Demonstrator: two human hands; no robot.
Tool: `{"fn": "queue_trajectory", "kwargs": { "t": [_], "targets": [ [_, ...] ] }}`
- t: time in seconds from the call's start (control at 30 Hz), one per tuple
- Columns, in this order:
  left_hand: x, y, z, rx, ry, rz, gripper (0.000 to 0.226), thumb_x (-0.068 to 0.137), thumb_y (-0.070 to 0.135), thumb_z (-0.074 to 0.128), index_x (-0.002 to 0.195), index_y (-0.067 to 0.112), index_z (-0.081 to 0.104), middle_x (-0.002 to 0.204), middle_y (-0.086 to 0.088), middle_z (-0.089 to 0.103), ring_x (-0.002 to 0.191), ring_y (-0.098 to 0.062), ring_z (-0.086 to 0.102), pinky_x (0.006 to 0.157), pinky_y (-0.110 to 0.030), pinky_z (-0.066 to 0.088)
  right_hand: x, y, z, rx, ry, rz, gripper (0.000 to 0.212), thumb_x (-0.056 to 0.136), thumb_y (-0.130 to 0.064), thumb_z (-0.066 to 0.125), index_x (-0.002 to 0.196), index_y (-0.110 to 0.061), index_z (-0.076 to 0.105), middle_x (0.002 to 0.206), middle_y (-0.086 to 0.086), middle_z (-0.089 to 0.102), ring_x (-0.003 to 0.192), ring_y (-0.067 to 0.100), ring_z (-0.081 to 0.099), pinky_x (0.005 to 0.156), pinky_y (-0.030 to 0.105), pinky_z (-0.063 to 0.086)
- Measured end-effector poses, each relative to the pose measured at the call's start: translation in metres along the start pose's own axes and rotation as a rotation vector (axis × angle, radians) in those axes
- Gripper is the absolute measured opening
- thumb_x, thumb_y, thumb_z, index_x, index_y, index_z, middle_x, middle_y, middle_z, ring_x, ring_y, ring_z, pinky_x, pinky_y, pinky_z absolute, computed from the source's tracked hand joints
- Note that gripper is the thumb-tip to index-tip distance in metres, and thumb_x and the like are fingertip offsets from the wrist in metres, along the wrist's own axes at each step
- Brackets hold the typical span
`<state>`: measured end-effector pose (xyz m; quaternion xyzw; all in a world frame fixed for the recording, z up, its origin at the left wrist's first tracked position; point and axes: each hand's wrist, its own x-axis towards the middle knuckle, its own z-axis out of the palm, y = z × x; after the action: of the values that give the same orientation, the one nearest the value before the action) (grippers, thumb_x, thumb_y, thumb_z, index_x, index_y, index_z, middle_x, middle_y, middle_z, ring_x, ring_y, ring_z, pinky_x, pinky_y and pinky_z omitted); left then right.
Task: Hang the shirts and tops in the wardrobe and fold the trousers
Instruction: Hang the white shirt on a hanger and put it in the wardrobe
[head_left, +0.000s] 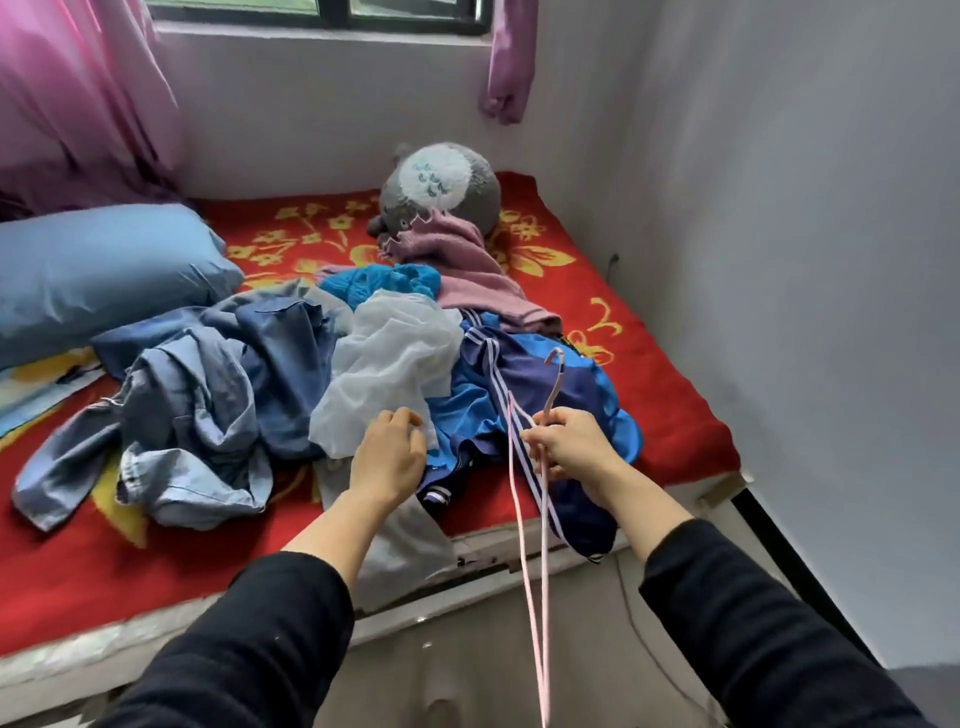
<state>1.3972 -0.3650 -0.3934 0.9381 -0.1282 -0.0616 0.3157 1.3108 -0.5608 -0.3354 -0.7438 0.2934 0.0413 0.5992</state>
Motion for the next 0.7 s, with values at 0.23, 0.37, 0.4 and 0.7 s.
{"fn": "queue_trajectory", "kwargs": {
  "t": [0.23,0.37,0.4,0.7],
  "targets": [
    [0.093,-0.028,0.033,0.041,-0.066,-0.113,0.030,0.095,0.017,0.039,0.118,0.010,0.056,0.121,-0.010,0.054,0.113,-0.027,0.049,0.093,-0.039,0.041,0.124,-0.015,0.017,-0.054,0.059,0.012,0.019,0.080,0.000,0.061,0.094,-0.013,0.059,0.068,0.003,0.058,0.049,0.013,0.052,0.048,0.026,0.042],
    [0.144,-0.056,0.062,0.062,-0.107,-0.253,0.030,0.093,0.015,0.041,0.119,0.010,0.055,0.123,-0.012,0.053,0.113,-0.028,0.049,0.092,-0.038,0.040,0.202,-0.019,0.028,-0.119,0.046,-0.080,0.028,0.083,0.001,0.054,0.099,-0.020,0.064,0.064,0.001,0.053,0.052,0.014,0.047,0.051,0.028,0.041],
    [0.157,-0.063,0.071,0.061,-0.125,-0.292,0.031,0.093,0.015,0.040,0.120,0.010,0.055,0.124,-0.011,0.052,0.114,-0.027,0.048,0.093,-0.038,0.040,0.221,-0.021,0.030,-0.134,0.037,-0.100,0.027,0.084,0.000,0.054,0.095,-0.022,0.066,0.062,-0.001,0.052,0.051,0.012,0.044,0.051,0.027,0.040],
    [0.267,-0.073,0.166,-0.023,-0.279,-0.398,0.035,0.095,0.017,0.038,0.127,0.011,0.051,0.131,-0.007,0.047,0.117,-0.024,0.047,0.092,-0.036,0.041,0.371,-0.017,0.055,-0.309,0.072,-0.271,0.025,0.091,-0.002,0.048,0.091,-0.011,0.071,0.082,0.004,0.066,0.074,0.019,0.059,0.067,0.026,0.044]
  ]
}}
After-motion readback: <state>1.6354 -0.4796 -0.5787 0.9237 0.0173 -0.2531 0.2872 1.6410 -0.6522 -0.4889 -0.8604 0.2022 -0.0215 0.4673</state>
